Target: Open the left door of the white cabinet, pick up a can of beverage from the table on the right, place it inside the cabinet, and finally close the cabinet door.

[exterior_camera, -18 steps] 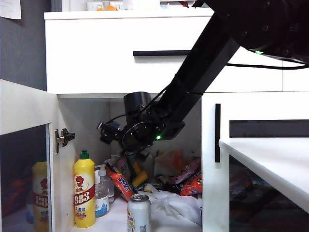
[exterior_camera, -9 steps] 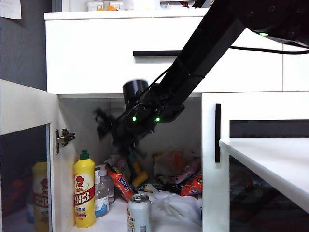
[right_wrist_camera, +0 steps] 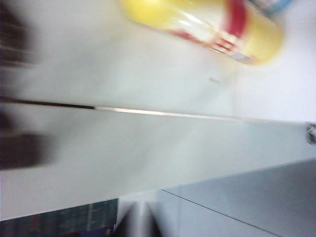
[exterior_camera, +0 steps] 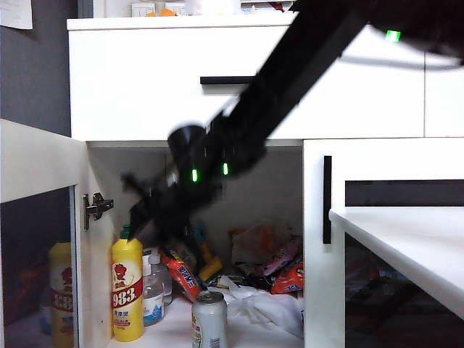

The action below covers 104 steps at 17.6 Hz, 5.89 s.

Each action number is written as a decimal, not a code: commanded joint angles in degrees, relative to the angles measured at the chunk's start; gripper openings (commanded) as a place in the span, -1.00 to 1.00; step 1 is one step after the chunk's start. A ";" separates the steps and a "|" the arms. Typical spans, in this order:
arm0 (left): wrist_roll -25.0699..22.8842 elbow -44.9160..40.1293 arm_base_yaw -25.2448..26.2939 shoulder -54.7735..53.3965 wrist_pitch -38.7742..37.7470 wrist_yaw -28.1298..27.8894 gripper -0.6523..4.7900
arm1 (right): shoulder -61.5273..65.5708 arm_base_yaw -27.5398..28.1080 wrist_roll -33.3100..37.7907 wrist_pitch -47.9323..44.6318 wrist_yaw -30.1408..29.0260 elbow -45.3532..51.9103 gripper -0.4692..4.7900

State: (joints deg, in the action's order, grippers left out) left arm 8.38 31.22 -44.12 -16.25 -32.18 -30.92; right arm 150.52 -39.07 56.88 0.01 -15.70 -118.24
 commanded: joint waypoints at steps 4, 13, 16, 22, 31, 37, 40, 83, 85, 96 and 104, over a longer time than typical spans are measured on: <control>-0.24 0.24 0.02 0.46 0.79 -0.35 1.00 | -6.71 -1.90 -12.02 22.56 4.13 -0.33 -0.83; -1.05 0.24 0.02 6.86 -0.37 -0.37 1.00 | -14.43 -4.44 -29.03 44.98 18.29 -0.33 -0.83; -1.03 0.24 0.00 7.74 -0.33 -0.13 1.00 | -21.00 -4.11 -31.41 45.35 18.62 -0.33 -0.83; -1.03 0.24 0.00 7.89 -0.15 0.85 1.00 | -41.03 -4.09 -36.48 51.52 18.84 -0.33 -0.83; -3.45 0.24 0.02 7.89 4.92 13.57 -0.43 | -86.23 -4.09 -46.36 66.79 30.12 -0.33 -0.83; -13.55 -2.99 0.02 6.36 2.01 13.27 -0.78 | -101.77 -4.07 -50.56 77.24 29.44 8.96 -0.83; -7.74 -6.82 0.04 6.08 1.33 13.97 -0.78 | -111.27 -4.11 -50.49 69.48 25.88 24.30 -0.83; -3.50 5.81 6.67 -67.73 62.66 28.70 -0.78 | -128.19 -4.02 -40.83 37.79 20.74 64.67 -0.83; -3.56 9.81 9.31 -72.13 62.75 31.69 -0.78 | -128.19 -4.02 -40.83 37.83 21.20 64.67 -0.83; -6.73 29.14 12.46 -91.01 64.46 34.73 -0.78 | -128.21 -4.02 -40.81 37.88 22.25 64.67 -0.83; -10.99 43.65 16.13 -101.15 62.93 35.52 -0.78 | -128.26 -4.02 -40.81 38.38 22.25 64.67 -0.83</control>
State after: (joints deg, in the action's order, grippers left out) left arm -2.13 73.17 -28.86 -116.95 29.04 6.13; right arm 22.22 -43.03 16.05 38.79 6.28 -53.36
